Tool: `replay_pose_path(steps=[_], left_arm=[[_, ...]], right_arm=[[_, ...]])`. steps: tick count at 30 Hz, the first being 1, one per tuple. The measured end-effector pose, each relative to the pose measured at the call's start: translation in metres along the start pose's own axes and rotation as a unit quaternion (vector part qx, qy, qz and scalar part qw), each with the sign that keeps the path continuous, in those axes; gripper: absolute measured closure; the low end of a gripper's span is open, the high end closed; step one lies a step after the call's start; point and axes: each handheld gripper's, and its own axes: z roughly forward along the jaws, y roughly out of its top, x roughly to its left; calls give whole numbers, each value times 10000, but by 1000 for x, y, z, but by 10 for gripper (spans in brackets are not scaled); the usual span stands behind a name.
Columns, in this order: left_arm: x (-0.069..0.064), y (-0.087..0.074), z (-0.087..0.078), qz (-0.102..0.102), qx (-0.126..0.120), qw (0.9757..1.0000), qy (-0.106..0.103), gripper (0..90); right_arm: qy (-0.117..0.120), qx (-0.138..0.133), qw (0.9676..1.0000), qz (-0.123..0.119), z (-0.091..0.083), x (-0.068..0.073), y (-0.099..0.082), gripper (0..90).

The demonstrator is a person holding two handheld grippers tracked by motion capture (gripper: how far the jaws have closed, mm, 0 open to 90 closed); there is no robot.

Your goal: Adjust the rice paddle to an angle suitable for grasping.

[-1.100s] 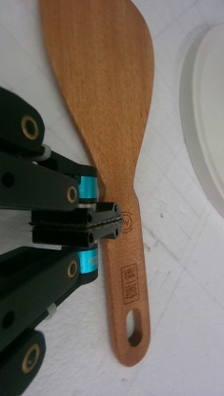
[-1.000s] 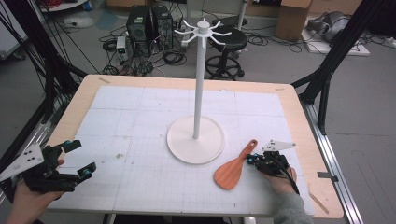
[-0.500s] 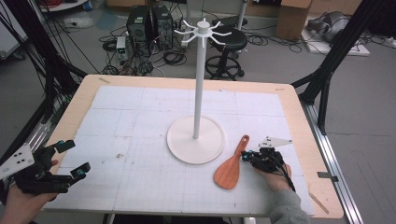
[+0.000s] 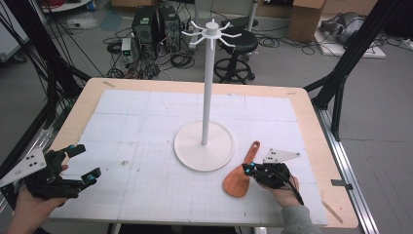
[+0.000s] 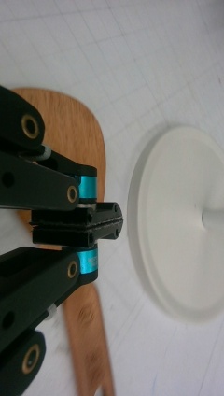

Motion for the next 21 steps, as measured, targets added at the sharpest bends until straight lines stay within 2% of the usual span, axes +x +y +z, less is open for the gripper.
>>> replay_pose_path(steps=[6, 11, 21], left_arm=[[0, -1, 1, -7, 6, 10000, 6, 41], [1, -1, 0, 0, 27, 10000, 23, 41], [1, -3, 1, -28, 40, 10000, 37, 41]], right_arm=[[226, 264, 9987, -361, 20, 19, 8, 900], [285, 443, 9973, -514, 33, 26, 12, 900], [418, 568, 9952, -677, 47, 34, 17, 900]])
